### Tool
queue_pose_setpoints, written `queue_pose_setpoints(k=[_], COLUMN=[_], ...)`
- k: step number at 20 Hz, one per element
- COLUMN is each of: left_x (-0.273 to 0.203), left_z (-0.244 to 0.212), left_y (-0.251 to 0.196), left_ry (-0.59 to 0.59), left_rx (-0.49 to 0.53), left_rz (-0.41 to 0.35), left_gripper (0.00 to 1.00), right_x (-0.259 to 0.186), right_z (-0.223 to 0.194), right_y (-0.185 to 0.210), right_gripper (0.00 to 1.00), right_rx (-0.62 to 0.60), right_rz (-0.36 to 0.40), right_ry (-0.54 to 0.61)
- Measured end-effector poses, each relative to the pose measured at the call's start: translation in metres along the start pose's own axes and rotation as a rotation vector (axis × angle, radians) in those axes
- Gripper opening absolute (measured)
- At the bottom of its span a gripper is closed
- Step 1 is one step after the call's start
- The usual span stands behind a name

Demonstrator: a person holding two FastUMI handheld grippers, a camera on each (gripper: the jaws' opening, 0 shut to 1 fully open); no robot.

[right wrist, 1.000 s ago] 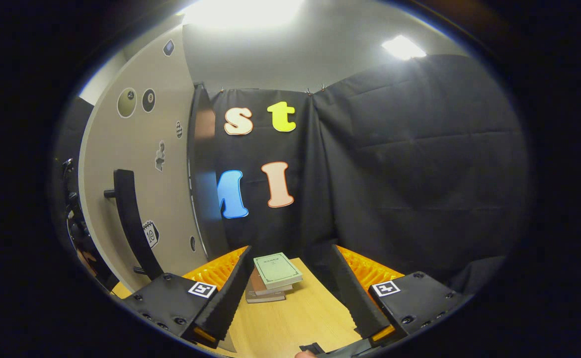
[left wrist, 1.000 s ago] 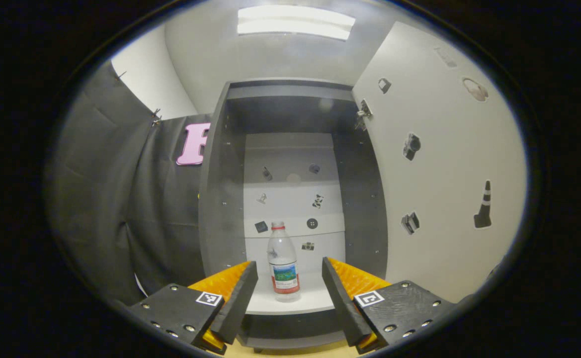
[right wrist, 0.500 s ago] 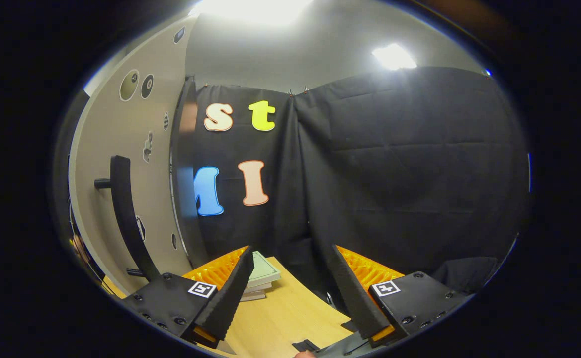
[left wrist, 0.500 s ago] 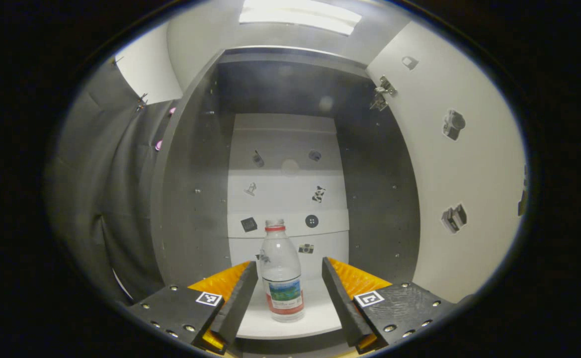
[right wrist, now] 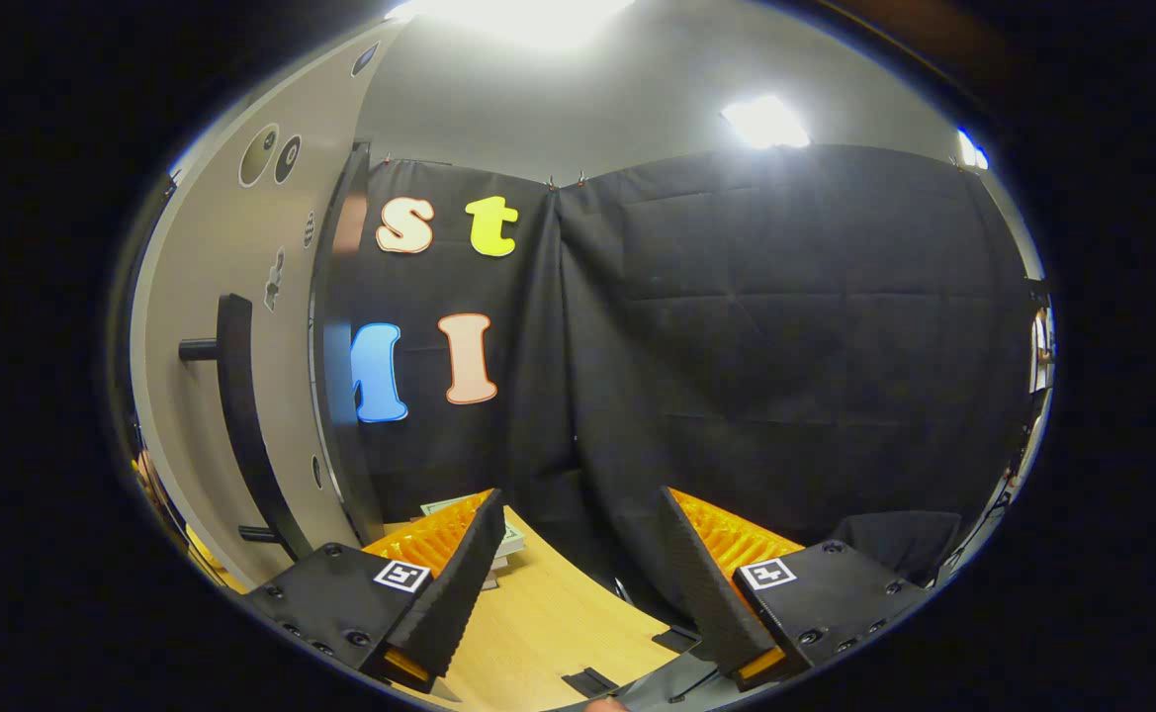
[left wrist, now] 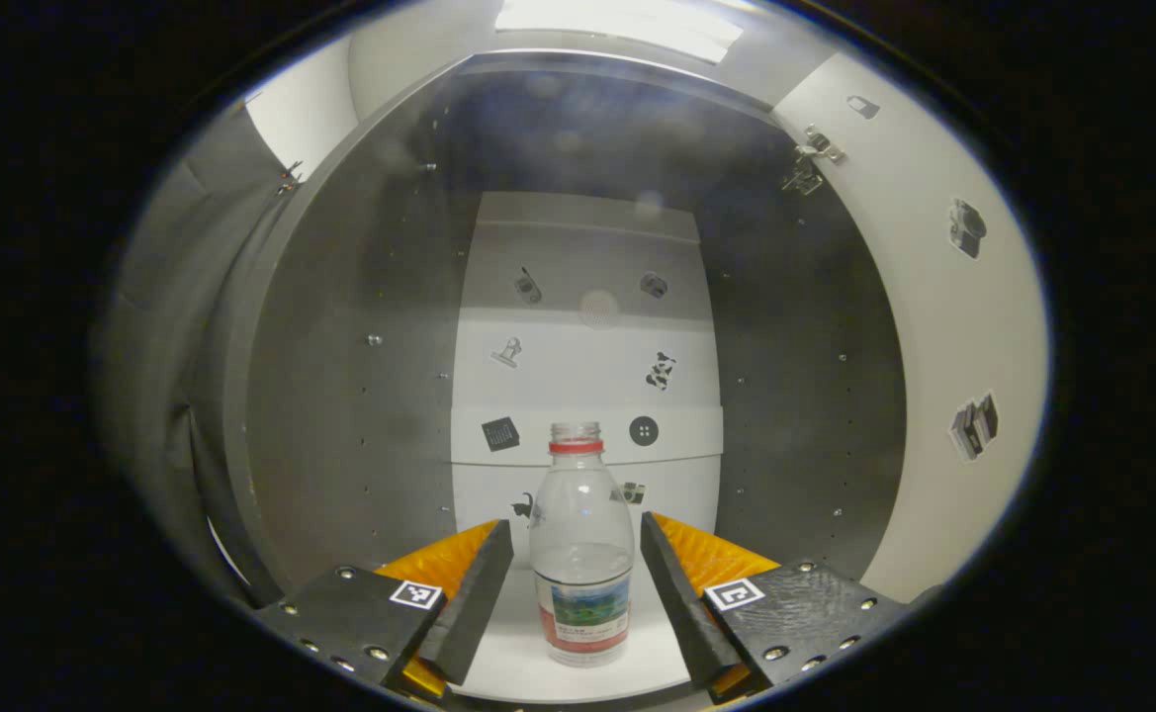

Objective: Open the cabinet door with the right hand, grasp the bottle in the cabinet with the left hand and place it on the coaster, then close the cabinet door with the right hand.

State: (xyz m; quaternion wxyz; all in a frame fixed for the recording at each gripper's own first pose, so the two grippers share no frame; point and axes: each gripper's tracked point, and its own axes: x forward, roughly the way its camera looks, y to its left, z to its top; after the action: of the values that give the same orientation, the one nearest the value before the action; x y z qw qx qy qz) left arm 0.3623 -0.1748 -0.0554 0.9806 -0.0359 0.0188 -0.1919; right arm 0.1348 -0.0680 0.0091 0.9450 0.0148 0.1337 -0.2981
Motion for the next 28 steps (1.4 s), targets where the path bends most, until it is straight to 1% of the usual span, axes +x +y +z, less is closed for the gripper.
queue_pose_setpoints(k=[2,3,4,5,7,8,9,10,11,12,13,14,15,16,18,19,20,21,22,23,24,25,28], left_x=[0.009,0.011,0.013,0.018,0.019,0.02,0.02,0.02,0.018,0.016,0.011,0.006,0.0,-0.009,-0.03,-0.041,-0.053,-0.066,-0.08,-0.092,-0.105,-0.117,-0.151], left_z=[-0.005,-0.009,-0.012,-0.015,-0.02,-0.022,-0.024,-0.022,-0.022,-0.02,-0.016,-0.009,-0.003,0.003,0.017,0.024,0.03,0.036,0.042,0.046,0.049,0.051,0.049], left_y=[0.001,-0.002,-0.005,-0.006,-0.008,-0.009,-0.011,-0.011,-0.01,-0.008,-0.007,-0.006,-0.005,-0.003,0.001,0.003,0.005,0.007,0.011,0.014,0.018,0.021,0.029], left_ry=[0.016,0.025,0.034,0.041,0.053,0.062,0.072,0.068,0.069,0.067,0.059,0.048,0.037,0.03,0.015,0.007,-0.004,-0.012,-0.02,-0.029,-0.035,-0.04,-0.035], left_rx=[0.011,0.013,0.014,0.018,0.027,0.03,0.028,0.025,0.026,0.027,0.023,0.018,0.018,0.023,0.023,0.024,0.029,0.035,0.041,0.046,0.05,0.052,0.066], left_rz=[-0.003,-0.007,-0.014,-0.013,-0.014,-0.019,-0.029,-0.027,-0.024,-0.017,-0.013,-0.012,-0.006,0.003,0.019,0.024,0.031,0.04,0.052,0.064,0.077,0.088,0.117], left_gripper=[0.79,0.81,0.79,0.79,0.81,0.81,0.81,0.77,0.76,0.76,0.76,0.72,0.75,0.72,0.72,0.75,0.75,0.72,0.72,0.72,0.72,0.72,0.72], right_x=[-0.001,-0.001,-0.001,-0.001,0.0,0.0,0.0,0.001,0.002,0.002,0.003,0.004,0.004,0.006,0.01,0.013,0.016,0.02,0.024,0.028,0.031,0.035,0.04], right_z=[-0.001,-0.001,-0.001,-0.001,-0.001,-0.002,-0.002,-0.002,-0.003,-0.003,-0.004,-0.005,-0.006,-0.006,-0.006,-0.007,-0.006,-0.005,-0.006,-0.007,-0.009,-0.009,-0.011], right_y=[-0.001,-0.001,-0.001,-0.001,-0.001,-0.001,0.0,0.0,0.001,0.002,0.002,0.004,0.006,0.007,0.007,0.007,0.008,0.01,0.013,0.016,0.02,0.023,0.036], right_gripper=[0.98,0.98,0.98,0.93,0.93,0.98,0.98,0.98,0.98,0.93,0.93,0.93,0.98,0.93,0.93,0.93,0.98,0.98,0.98,0.93,0.93,0.98,0.98], right_rx=[-0.006,-0.007,-0.006,-0.005,-0.006,-0.004,-0.002,0.002,0.007,0.012,0.018,0.023,0.024,0.019,0.005,-0.003,-0.007,-0.009,-0.009,-0.009,-0.006,-0.003,-0.005], right_rz=[-0.005,-0.006,-0.006,-0.008,-0.007,-0.004,0.001,0.008,0.017,0.024,0.033,0.044,0.063,0.079,0.1,0.115,0.13,0.144,0.158,0.179,0.202,0.222,0.288], right_ry=[0.002,0.002,0.001,0.0,0.002,0.001,0.001,-0.001,0.0,0.002,0.005,0.011,0.015,0.015,0.015,0.014,0.007,0.001,0.002,0.006,0.009,0.01,0.009])
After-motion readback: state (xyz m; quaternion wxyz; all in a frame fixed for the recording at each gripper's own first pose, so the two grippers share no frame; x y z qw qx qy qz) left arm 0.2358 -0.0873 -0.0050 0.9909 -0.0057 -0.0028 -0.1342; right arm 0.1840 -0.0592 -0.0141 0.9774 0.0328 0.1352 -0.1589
